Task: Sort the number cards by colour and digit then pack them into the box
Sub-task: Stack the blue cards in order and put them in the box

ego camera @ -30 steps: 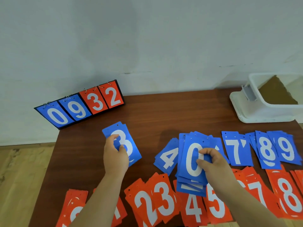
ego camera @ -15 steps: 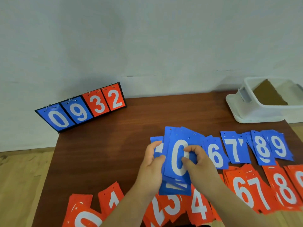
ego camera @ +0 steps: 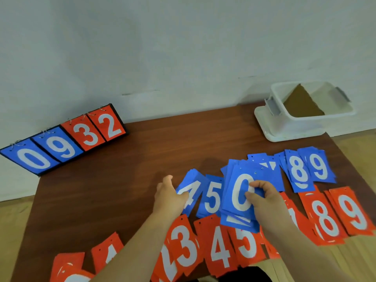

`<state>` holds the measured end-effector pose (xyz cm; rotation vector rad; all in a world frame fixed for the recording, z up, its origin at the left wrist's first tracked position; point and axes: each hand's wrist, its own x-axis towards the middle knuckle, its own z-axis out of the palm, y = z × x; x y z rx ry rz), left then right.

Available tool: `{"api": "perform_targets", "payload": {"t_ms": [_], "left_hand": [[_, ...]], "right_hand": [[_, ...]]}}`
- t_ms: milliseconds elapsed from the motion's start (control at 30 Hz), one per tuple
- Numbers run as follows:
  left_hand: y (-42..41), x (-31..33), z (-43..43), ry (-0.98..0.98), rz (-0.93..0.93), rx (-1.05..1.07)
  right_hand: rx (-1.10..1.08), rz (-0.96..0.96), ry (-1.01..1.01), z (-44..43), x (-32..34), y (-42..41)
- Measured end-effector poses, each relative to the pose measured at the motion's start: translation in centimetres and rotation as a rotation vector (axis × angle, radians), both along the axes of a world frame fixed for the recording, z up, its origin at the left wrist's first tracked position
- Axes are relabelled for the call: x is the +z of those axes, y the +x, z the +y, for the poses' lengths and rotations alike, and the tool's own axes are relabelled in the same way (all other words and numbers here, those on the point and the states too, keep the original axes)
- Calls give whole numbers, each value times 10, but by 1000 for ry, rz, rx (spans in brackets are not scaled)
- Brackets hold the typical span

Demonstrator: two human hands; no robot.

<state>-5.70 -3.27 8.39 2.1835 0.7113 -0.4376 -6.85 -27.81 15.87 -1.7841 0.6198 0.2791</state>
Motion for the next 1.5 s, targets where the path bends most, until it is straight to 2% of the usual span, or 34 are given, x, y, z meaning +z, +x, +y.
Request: {"api": "perform_targets", "payload": {"t_ms": [200, 367, 533, 667, 867, 1067, 1133, 1200, 1300, 1367, 1400, 1433, 1500], "left_hand": [[21, -39, -37, 377, 128, -189], [31, -43, -42, 319, 174, -101], [21, -37, -47, 470, 145, -81], [14, -39, -49, 275, 35, -7], [10, -35, -42, 156, -67, 43], [7, 7, -13, 115, -263, 243], [5, 26, -3, 33, -288, 318], [0, 46, -2, -68, -288, 352], [-18, 65, -15, -245, -323, 285], [-30, 76, -26, -458, -335, 263], [-36, 83, -34, -560, -330, 263], [-41, 88, -37, -632, -336, 260], [-49, 91, -40, -698, -356, 239]], "right_hand": [[100, 61, -41, -61, -15, 17], [132, 125, 8, -99, -27, 34], [187, 142, 24, -110, -30, 48], [207, 118, 22, -105, -27, 51], [186, 122, 27, -92, -23, 43], [150, 58, -4, -67, -8, 38], [147, 37, 39, -51, 1, 36], [134, 54, 183, -34, 12, 34], [93, 145, 660, -8, 35, 30], [131, 153, 786, 6, 45, 27], [155, 135, 771, 11, 46, 26], [179, 97, 670, 16, 43, 24], [271, 13, 309, 23, 35, 18]]}}
